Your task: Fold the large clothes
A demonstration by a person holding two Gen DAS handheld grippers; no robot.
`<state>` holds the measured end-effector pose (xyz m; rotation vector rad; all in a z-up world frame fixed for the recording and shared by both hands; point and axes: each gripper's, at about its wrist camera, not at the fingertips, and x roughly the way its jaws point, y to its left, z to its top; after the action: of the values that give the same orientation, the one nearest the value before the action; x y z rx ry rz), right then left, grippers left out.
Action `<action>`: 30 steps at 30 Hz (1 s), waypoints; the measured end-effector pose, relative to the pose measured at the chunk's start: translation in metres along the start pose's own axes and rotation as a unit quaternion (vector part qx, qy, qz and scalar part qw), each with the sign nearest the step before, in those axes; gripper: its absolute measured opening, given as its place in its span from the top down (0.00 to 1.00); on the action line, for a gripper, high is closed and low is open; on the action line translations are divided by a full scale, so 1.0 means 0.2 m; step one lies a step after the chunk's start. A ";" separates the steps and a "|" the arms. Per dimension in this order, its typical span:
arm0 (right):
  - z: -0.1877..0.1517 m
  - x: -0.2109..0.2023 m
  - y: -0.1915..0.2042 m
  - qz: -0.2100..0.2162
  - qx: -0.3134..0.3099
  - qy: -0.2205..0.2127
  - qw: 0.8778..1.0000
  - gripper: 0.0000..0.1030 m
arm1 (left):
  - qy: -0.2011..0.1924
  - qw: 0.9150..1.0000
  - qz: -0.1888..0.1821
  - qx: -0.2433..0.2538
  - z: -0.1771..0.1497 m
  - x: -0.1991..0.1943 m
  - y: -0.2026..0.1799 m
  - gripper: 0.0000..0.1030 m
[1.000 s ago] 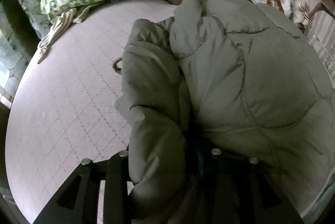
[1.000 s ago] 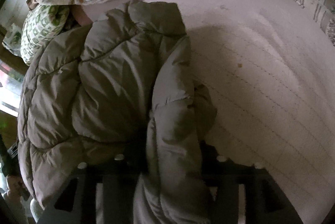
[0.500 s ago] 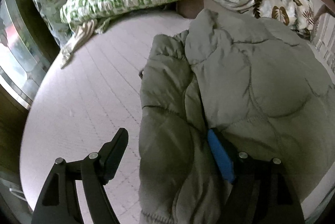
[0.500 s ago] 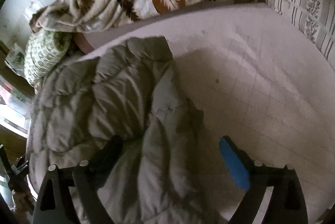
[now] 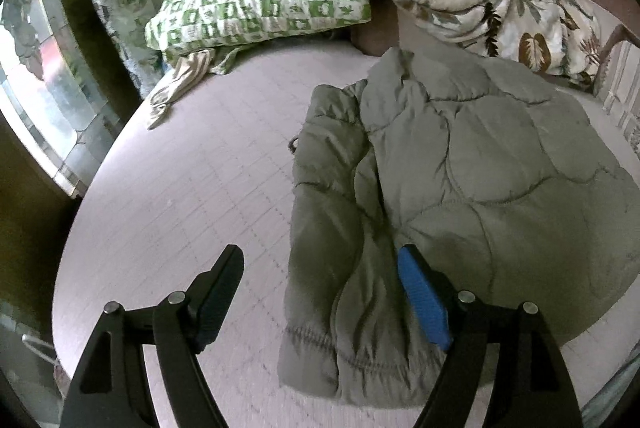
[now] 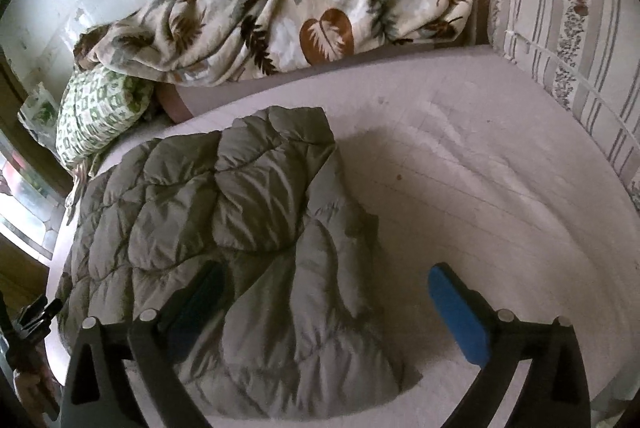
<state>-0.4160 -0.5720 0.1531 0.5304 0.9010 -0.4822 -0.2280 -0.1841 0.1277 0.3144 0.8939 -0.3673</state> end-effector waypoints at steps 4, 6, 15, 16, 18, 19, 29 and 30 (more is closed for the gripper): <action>-0.05 -0.06 0.02 0.014 0.011 0.005 1.000 0.00 | 0.000 1.000 0.013 -0.008 -0.03 -0.05 -0.02 0.21; -0.09 -0.09 0.05 0.014 0.005 0.005 1.000 0.00 | -0.001 1.000 0.017 -0.007 -0.05 -0.07 -0.03 0.21; -0.24 -0.21 0.17 0.020 -0.025 -0.006 0.999 0.00 | -0.010 1.000 0.012 0.014 -0.14 -0.19 -0.16 0.20; -0.25 -0.22 0.18 0.023 -0.026 -0.007 0.999 0.00 | -0.012 1.000 0.010 0.017 -0.15 -0.20 -0.17 0.20; -0.27 -0.25 0.20 0.024 -0.030 -0.012 0.999 0.00 | -0.017 1.000 0.010 0.019 -0.16 -0.23 -0.19 0.20; -0.28 -0.26 0.21 0.025 -0.032 -0.013 0.999 0.00 | -0.018 1.000 0.008 0.019 -0.17 -0.24 -0.20 0.20; -0.38 -0.37 0.24 0.030 -0.035 -0.017 0.999 0.00 | -0.027 0.999 -0.003 0.016 -0.26 -0.35 -0.26 0.19; -0.40 -0.38 0.25 0.028 -0.036 -0.019 0.999 0.00 | -0.028 0.999 -0.002 0.016 -0.27 -0.36 -0.26 0.19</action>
<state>-0.4748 -0.4721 0.1861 0.4786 0.8626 -0.4061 -0.3294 -0.1950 0.1482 0.3299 0.8356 -0.3927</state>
